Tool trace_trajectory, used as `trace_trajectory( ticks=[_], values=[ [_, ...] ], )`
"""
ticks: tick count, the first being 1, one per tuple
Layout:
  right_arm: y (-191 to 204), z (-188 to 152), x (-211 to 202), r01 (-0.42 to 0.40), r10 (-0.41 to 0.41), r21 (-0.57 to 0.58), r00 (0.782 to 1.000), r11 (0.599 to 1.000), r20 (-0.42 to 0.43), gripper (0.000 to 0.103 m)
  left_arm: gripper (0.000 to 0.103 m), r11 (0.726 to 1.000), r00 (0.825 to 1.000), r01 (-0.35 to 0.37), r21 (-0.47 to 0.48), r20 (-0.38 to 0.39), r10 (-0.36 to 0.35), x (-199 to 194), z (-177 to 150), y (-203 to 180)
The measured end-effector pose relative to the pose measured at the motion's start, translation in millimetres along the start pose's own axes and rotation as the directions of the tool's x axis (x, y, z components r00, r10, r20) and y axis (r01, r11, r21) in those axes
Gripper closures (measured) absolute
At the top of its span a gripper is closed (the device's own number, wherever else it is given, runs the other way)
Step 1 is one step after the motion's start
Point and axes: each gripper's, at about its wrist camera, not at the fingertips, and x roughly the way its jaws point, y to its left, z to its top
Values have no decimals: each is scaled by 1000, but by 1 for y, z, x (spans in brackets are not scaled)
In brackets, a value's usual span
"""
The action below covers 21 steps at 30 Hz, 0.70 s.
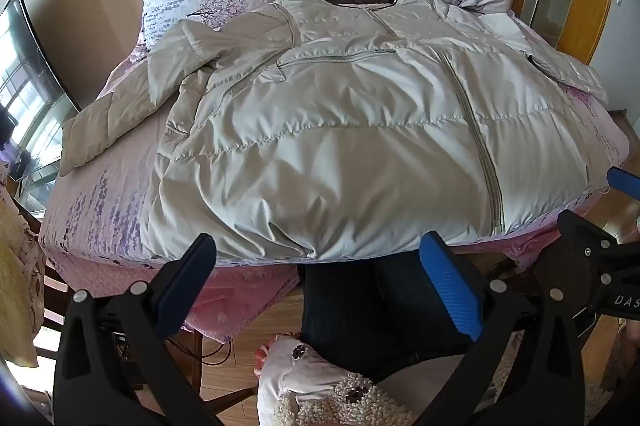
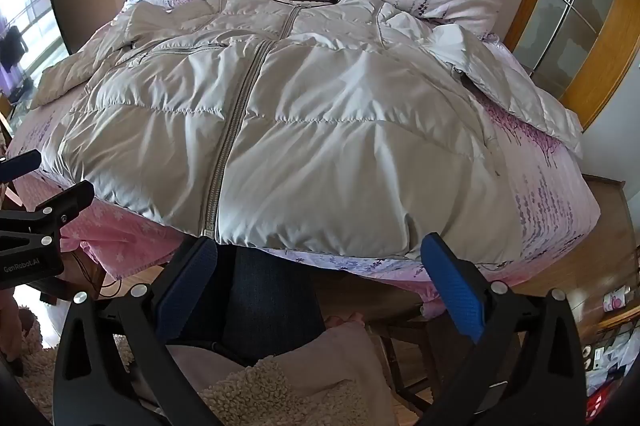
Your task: Fold large clothes
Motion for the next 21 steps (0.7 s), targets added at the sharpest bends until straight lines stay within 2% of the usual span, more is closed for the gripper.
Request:
trace_trajectory(
  ticks=[21],
  values=[
    [-2, -1, 0, -4, 4, 4, 1000, 1000, -5, 1, 2, 1000, 1000, 1, 0, -3, -1, 0, 0, 0]
  ],
)
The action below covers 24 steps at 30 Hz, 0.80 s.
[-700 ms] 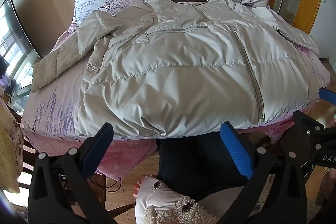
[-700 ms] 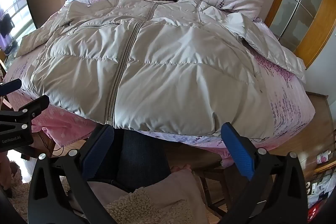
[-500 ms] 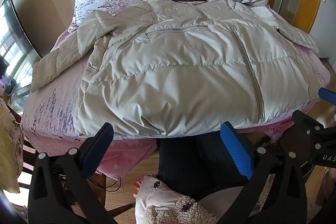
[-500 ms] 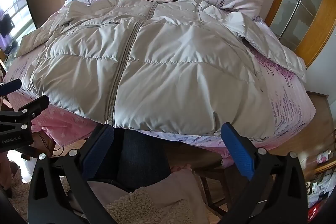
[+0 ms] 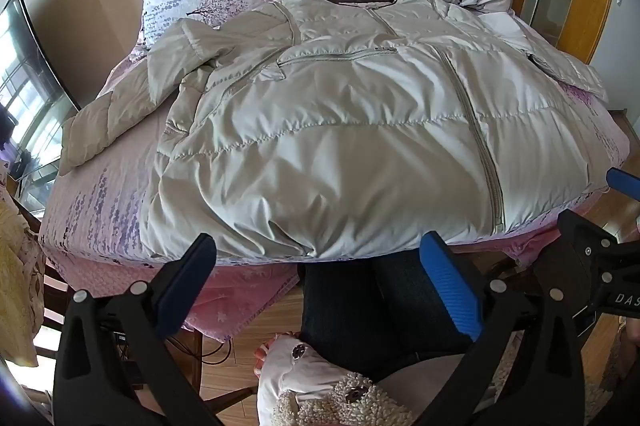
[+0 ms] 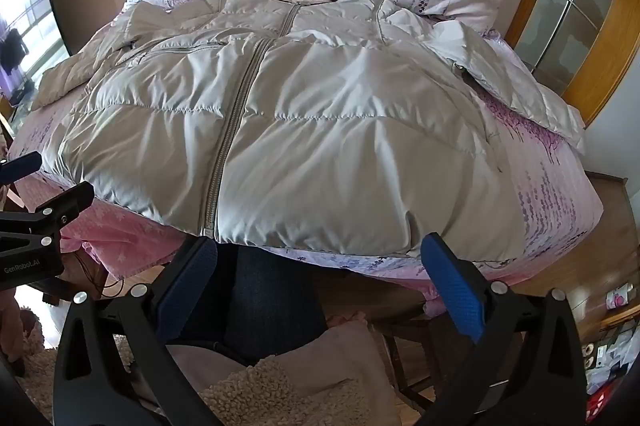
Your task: Fold large clothes
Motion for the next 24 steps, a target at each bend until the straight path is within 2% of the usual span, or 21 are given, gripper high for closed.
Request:
trace_trajectory(
  ticks=[24],
  values=[
    [2, 0, -1, -4, 4, 2, 1000, 1000, 3, 1, 2, 1000, 1000, -1, 1, 0, 1, -2, 0, -1]
  ],
)
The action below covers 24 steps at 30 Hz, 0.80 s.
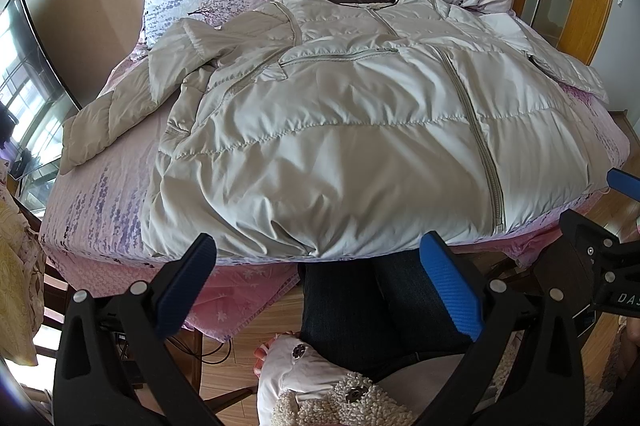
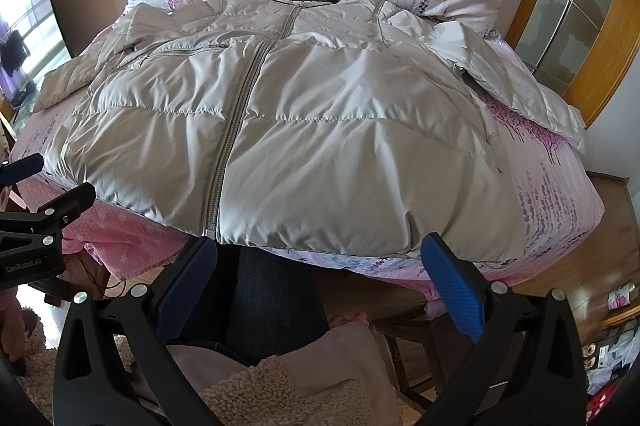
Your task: Fold large clothes
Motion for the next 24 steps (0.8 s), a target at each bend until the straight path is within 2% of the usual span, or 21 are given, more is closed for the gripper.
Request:
trace_trajectory(
  ticks=[24],
  values=[
    [0, 0, 0, -13, 13, 7, 1000, 1000, 5, 1, 2, 1000, 1000, 1, 0, 0, -1, 0, 0, 0]
  ],
)
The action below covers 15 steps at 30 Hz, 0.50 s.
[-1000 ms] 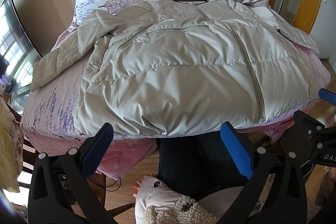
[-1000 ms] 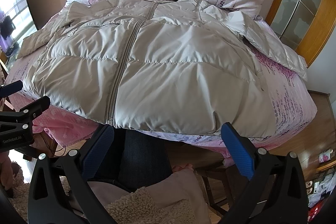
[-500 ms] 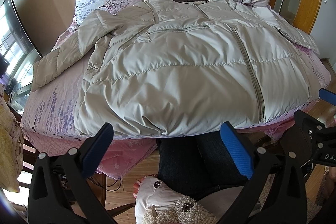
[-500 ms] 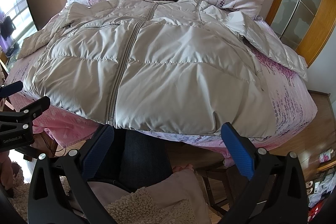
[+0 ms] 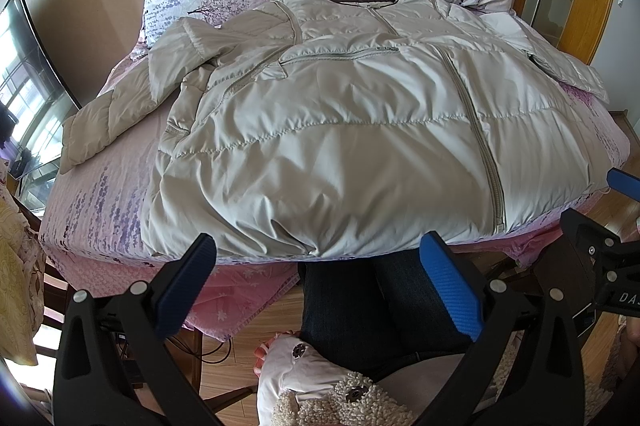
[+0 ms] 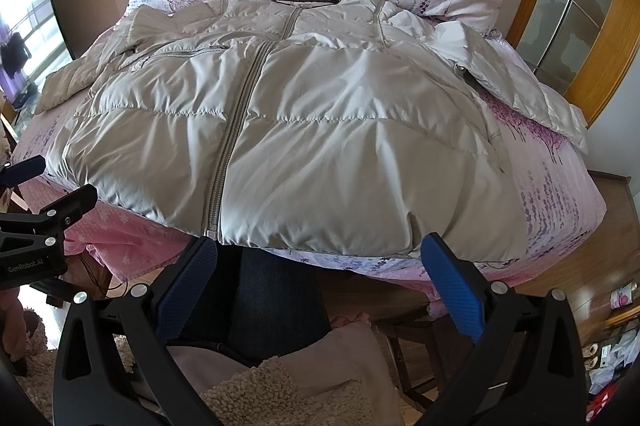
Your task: Fold large clothes
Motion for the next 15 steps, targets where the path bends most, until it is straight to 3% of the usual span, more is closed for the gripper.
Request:
trace_trajectory(
  ticks=[15],
  values=[
    [-1, 0, 0, -2, 2, 3, 1000, 1000, -2, 1, 2, 1000, 1000, 0, 0, -1, 0, 0, 0, 0]
  ],
)
